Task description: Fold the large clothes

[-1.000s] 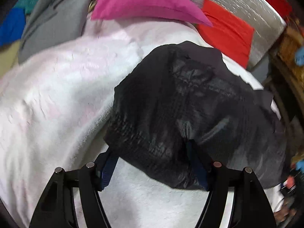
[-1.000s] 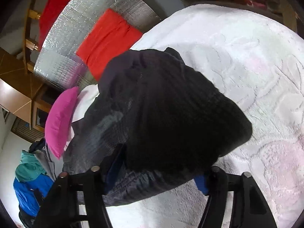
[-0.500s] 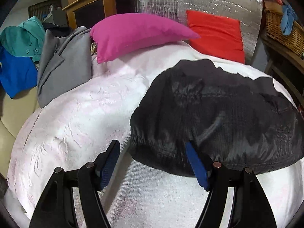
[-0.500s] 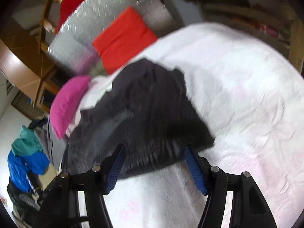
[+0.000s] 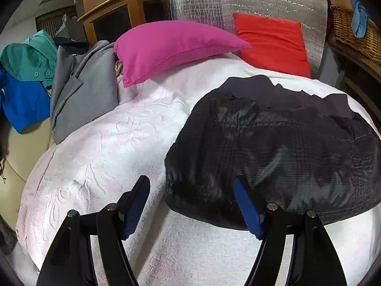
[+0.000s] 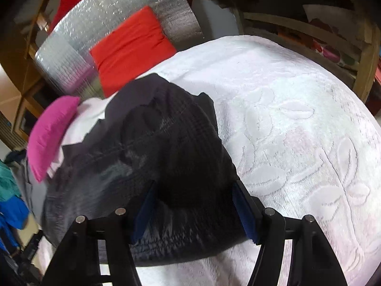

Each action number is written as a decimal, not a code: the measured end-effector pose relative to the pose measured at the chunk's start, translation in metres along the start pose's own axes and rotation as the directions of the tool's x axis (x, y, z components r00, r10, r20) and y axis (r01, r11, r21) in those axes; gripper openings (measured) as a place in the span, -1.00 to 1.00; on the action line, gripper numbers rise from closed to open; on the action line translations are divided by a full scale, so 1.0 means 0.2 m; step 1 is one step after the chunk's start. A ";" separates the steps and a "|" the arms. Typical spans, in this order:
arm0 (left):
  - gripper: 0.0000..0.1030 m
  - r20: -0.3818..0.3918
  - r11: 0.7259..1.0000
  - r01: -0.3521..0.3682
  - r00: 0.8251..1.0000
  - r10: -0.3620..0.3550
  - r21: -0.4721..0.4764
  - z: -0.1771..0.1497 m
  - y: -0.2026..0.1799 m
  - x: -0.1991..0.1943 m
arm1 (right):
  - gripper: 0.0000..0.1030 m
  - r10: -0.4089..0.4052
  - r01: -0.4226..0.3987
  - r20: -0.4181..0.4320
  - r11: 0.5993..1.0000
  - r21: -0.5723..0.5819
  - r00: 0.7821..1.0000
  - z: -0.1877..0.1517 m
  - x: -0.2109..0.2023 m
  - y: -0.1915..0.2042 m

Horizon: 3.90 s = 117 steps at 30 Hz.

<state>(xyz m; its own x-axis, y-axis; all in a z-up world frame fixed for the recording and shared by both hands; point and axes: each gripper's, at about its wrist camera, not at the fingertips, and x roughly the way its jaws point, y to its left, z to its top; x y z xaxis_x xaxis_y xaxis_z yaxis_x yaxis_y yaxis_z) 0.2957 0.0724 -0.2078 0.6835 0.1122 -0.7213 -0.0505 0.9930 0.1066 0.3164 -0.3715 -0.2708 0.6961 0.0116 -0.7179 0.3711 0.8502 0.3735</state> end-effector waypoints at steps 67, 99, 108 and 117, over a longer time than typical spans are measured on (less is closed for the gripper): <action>0.36 -0.099 0.998 0.054 0.994 -0.055 -0.016 0.22 0.07 0.40 | -0.23 0.245 -0.241 -0.007 0.958 0.158 0.970 0.15 0.18 -0.09; 0.45 -0.025 0.988 -0.011 1.000 0.015 0.155 0.09 -0.04 0.07 | 0.17 0.160 -0.163 0.062 0.985 0.050 0.985 0.01 -0.16 -0.06; 0.47 -0.155 0.972 0.199 0.964 -0.217 -0.124 -0.02 0.12 0.07 | 0.41 0.213 -0.225 0.102 0.967 0.122 0.972 -0.10 -0.36 -0.17; 0.48 -0.242 0.903 0.317 0.889 -0.390 -0.291 -0.12 0.04 0.07 | 0.43 0.396 -0.384 -0.030 0.903 0.194 0.918 -0.29 -0.33 -0.06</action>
<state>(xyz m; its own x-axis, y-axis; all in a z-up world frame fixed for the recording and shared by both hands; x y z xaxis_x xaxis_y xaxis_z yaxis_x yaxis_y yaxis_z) 0.2873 0.0835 -0.2334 0.4513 -0.2786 -0.8478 -0.0413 0.9425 -0.3317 0.2309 -0.3510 -0.2619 0.7673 0.3633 -0.5284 0.1875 0.6609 0.7267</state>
